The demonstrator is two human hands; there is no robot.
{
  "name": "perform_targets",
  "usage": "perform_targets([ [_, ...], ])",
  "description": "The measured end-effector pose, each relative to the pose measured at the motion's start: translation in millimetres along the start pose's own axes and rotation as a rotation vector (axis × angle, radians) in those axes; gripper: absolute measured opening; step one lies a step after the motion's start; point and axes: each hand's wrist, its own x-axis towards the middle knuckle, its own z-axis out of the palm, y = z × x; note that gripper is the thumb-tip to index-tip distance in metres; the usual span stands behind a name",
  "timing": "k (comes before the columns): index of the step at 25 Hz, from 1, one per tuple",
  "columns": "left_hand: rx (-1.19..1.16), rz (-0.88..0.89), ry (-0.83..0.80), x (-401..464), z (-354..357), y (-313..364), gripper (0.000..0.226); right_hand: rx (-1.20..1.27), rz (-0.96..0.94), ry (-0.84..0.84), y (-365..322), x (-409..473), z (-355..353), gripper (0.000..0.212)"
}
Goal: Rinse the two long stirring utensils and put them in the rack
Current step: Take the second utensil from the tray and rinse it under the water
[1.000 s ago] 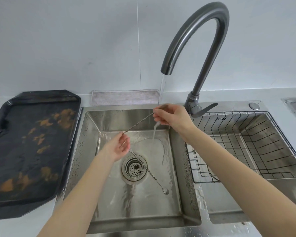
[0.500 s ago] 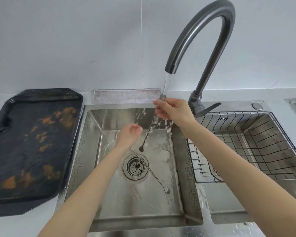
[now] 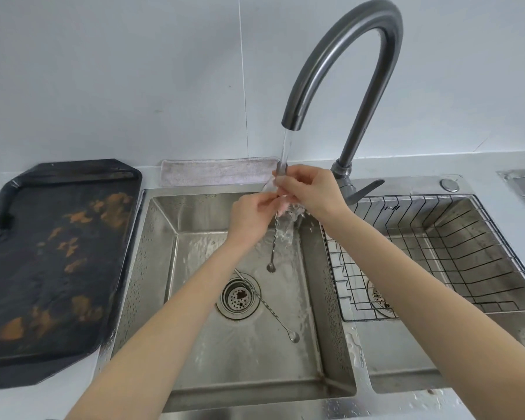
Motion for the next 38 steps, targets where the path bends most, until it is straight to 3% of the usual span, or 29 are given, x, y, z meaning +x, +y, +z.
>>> perform_targets([
  [6, 0.039, 0.029, 0.0, 3, 2, 0, 0.029, 0.009, -0.068, -0.034, -14, -1, 0, 0.015],
  [10, 0.007, 0.059, -0.05, 1, -1, 5, 0.029, 0.025, -0.053, 0.039, -14, -2, 1, 0.013],
  [11, -0.025, 0.043, -0.038, 0, -2, 7, 0.029, 0.027, -0.045, 0.045, -14, -2, 1, 0.007],
  [17, -0.025, 0.021, 0.06, 0, -6, 14, 0.028, 0.078, -0.056, -0.019, -17, -6, -2, 0.02],
  [22, 0.003, 0.072, 0.008, 8, -8, 18, 0.034, -0.263, -0.167, 0.08, -13, -10, -4, 0.026],
  [26, -0.158, 0.05, -0.011, 7, -14, 28, 0.027, -0.271, -0.11, 0.079, 1, -15, -9, 0.033],
  [32, -0.622, -0.175, -0.044, 6, -19, 33, 0.013, -0.335, 0.024, -0.087, 41, -25, 0, 0.031],
  [38, -0.771, -0.233, -0.099, 7, -25, 28, 0.022, -0.287, 0.078, -0.04, 61, -29, 2, 0.02],
])
